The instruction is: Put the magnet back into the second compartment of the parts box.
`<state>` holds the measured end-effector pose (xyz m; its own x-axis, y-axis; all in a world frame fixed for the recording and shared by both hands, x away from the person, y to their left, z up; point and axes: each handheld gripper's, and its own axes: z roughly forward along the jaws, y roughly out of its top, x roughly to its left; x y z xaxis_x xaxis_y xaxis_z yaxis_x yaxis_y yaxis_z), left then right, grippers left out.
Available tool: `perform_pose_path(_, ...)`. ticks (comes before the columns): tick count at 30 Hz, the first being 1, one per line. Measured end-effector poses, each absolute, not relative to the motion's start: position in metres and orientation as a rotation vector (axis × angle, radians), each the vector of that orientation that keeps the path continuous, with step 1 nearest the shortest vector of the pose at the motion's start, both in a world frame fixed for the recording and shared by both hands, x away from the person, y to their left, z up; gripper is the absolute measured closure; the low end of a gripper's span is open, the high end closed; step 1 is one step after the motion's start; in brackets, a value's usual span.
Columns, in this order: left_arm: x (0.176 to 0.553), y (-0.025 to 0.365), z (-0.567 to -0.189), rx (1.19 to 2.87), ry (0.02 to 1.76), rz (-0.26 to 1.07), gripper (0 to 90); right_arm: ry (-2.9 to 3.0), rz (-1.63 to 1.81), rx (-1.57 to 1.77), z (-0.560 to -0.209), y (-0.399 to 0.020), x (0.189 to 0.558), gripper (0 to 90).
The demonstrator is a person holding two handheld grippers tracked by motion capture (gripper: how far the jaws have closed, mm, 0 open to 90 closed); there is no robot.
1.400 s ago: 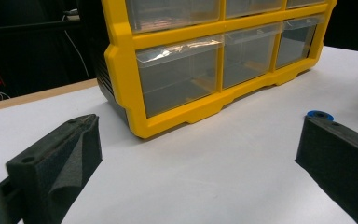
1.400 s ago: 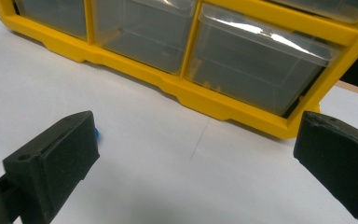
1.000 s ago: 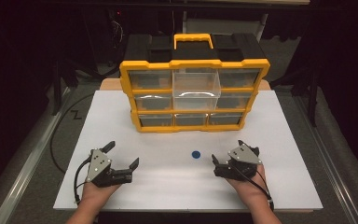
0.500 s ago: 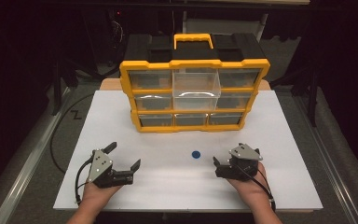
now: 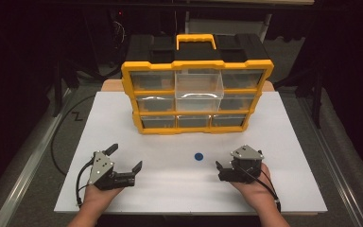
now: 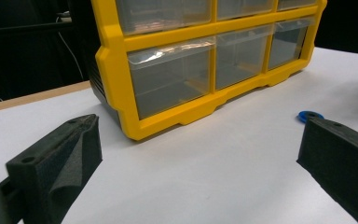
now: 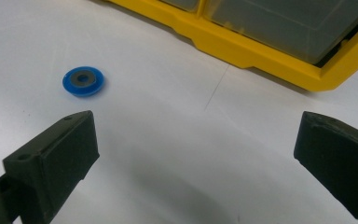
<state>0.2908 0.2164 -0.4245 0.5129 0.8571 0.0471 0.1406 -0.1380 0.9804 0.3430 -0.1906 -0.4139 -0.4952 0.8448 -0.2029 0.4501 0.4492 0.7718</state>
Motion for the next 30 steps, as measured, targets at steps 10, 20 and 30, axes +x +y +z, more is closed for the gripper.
perform_pose_path(10,0.29,0.214,-0.423,1.611,0.852,0.79,0.3,2.23,0.861,1.076,-0.415,-0.187,0.344,1.0)
perform_pose_path(20,0.289,0.214,-0.423,1.606,0.85,0.792,0.3,2.362,0.832,1.013,-0.414,-0.18,0.349,1.3)
perform_pose_path(30,0.288,0.215,-0.423,1.606,0.849,0.796,0.3,2.413,0.84,0.985,-0.415,-0.169,0.357,2.2)
